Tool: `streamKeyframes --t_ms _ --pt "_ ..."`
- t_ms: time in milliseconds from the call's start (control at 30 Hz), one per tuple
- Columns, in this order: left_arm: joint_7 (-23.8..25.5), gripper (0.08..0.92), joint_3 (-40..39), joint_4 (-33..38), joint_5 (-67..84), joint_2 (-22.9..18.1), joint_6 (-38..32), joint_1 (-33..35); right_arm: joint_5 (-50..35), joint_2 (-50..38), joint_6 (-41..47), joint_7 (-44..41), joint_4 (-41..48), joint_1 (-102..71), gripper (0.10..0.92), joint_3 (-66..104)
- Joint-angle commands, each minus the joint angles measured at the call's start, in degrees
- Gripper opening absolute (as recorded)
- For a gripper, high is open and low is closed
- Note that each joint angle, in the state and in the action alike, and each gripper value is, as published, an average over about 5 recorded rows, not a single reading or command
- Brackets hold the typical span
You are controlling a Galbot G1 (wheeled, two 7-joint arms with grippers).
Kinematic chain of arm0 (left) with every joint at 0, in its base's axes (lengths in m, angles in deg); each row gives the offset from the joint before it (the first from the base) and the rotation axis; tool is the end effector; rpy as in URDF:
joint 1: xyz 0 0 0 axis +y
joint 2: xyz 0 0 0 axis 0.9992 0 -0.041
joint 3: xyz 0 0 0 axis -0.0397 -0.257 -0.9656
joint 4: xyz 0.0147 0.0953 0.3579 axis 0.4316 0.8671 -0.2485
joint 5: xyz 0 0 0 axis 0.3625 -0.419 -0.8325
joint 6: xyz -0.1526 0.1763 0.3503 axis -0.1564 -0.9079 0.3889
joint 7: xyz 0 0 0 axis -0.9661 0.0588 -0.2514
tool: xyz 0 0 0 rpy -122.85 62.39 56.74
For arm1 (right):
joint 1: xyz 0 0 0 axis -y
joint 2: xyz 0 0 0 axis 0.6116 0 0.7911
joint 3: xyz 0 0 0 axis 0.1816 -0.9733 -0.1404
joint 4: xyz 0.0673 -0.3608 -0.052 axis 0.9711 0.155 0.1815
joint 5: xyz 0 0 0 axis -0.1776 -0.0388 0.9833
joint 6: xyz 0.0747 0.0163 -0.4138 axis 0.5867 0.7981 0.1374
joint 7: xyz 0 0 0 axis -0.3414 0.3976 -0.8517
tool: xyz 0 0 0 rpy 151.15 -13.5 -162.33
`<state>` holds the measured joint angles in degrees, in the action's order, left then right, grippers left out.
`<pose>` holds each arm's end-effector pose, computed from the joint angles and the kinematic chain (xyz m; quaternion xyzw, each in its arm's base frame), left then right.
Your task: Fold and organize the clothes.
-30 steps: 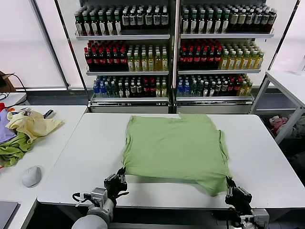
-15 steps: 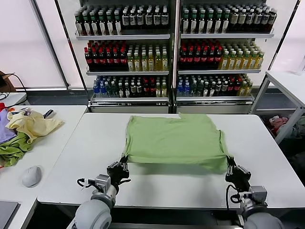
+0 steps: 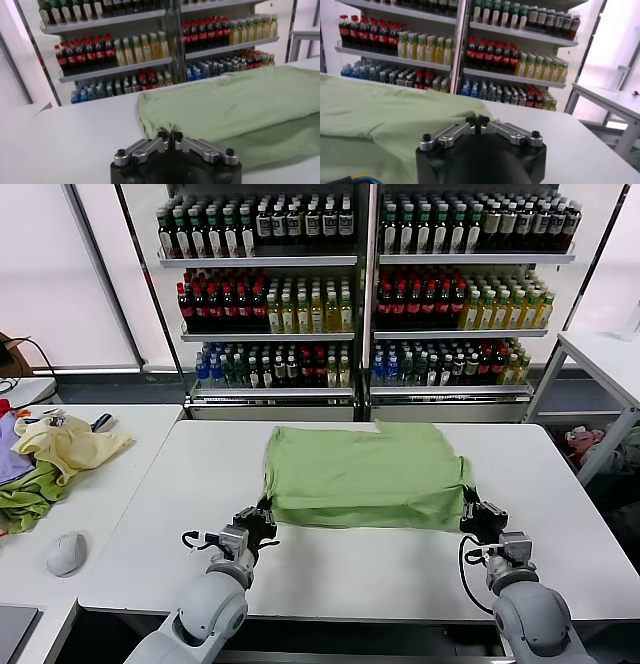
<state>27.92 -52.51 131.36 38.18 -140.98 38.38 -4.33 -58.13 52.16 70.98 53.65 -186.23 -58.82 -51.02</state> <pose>0.3746 -0.0578 -0.2988 -0.0836 -0.9753 -0.1024 0.1769 0.3761 -0.0896 -0.3006 0.0130 -0.9890 0.0991 0.1091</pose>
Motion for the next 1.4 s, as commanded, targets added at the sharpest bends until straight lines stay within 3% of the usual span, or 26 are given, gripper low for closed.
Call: streamKeyframes --t_ms 33,133,300,567,867,1000,1133,1300,1400 --pt "-0.13 0.108 -1.7 -6.23 -3.56 -0.94 1.3 -4.78 1.48 0.22 0.47 -0.03 3.99 3.77 0.122 -2.55" --pt "-0.14 0.108 -1.62 -6.45 -3.77 -1.17 1.81 -4.58 2.14 0.76 1.42 -0.13 4.8 4.26 0.154 -3.35" --pt "-0.49 0.164 -0.47 -3.74 -4.19 -0.82 1.87 -2.49 2.33 1.07 0.82 -0.63 2.44 1.91 0.298 -2.28" --pt "-0.89 0.396 2.62 2.29 -3.53 1.21 1.64 3.84 1.21 0.38 -1.04 -0.35 -3.6 -4.1 0.523 3.6" --pt "-0.75 0.655 2.16 -1.04 -0.92 0.43 1.66 2.42 -0.88 1.23 3.47 1.22 0.29 -4.14 0.789 6.1" --pt "-0.73 0.764 1.27 -3.68 -0.18 -0.33 2.13 -0.25 -2.58 1.43 5.96 2.15 2.62 -2.79 0.82 5.32" --pt "-0.84 0.816 0.47 -5.8 0.34 -0.82 2.52 -1.96 -4.41 1.41 7.61 2.71 4.76 -1.5 0.821 4.14" --pt "-0.9 0.793 -0.15 -6.62 0.53 -1.01 2.71 -2.33 -5.47 1.26 7.91 2.82 5.76 -1.17 0.717 2.93" --pt "-0.89 0.718 -0.28 -6.79 0.71 -1.16 2.94 -2.31 -5.8 1.29 7.77 2.69 5.77 -1.16 0.63 2.51"
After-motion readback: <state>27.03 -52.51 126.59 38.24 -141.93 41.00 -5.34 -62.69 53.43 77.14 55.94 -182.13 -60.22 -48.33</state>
